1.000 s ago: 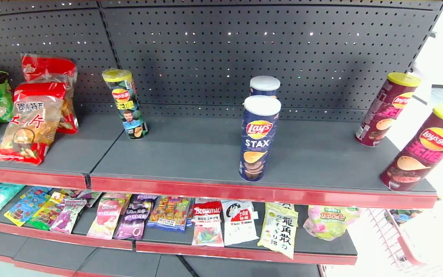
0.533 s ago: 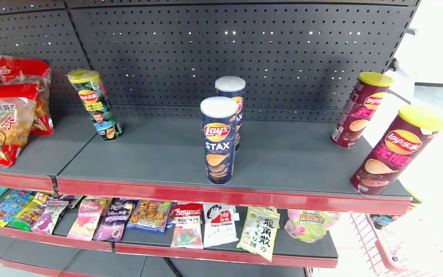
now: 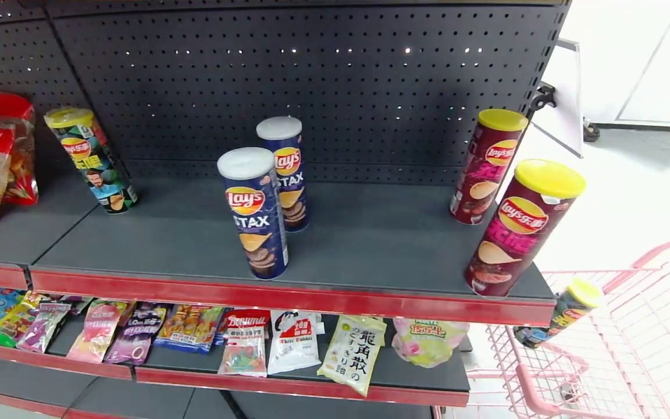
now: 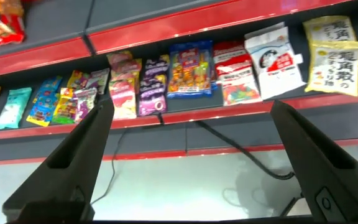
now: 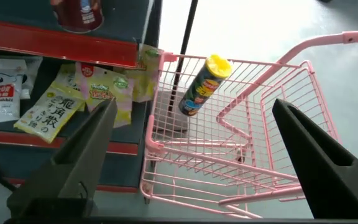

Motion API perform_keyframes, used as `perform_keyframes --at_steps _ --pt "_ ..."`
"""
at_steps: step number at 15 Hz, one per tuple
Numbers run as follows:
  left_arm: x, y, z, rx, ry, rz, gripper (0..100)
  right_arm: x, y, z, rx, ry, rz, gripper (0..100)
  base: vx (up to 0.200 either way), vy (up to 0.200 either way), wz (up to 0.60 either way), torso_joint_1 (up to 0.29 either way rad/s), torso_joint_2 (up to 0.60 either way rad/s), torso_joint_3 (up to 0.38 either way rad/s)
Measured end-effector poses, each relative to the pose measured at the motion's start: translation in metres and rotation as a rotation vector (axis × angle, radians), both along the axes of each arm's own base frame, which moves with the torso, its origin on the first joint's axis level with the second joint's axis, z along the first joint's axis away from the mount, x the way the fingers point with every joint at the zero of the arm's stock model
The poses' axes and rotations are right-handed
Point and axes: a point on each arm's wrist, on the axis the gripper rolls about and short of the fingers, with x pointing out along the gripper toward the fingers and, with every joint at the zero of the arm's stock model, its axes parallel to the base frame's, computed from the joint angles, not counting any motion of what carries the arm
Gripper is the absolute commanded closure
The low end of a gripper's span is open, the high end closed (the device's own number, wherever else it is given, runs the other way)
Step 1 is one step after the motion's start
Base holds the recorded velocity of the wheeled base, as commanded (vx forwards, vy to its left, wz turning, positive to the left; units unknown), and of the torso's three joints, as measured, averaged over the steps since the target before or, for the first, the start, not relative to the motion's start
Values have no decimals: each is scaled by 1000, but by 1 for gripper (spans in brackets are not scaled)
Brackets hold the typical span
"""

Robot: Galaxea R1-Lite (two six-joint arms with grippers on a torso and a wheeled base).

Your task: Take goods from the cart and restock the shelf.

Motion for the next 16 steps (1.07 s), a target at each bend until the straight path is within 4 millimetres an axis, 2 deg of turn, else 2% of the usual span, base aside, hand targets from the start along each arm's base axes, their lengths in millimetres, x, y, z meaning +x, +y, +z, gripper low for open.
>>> perform_keyframes --at_steps 2,4,14,16 --pt "0 0 0 0 -1 0 0 0 0 0 0 0 1 0 0 -200 0 0 2 2" --pt "0 0 0 1 0 0 0 0 0 0 0 -1 2 0 0 0 0 0 0 0" --pt "2 -1 3 5 -41 -17 0 -1 0 -1 0 -6 2 0 0 0 -600 2 3 1" --pt "2 0 3 4 -44 -36 0 -1 0 -1 0 -6 2 0 0 0 0 0 0 0"
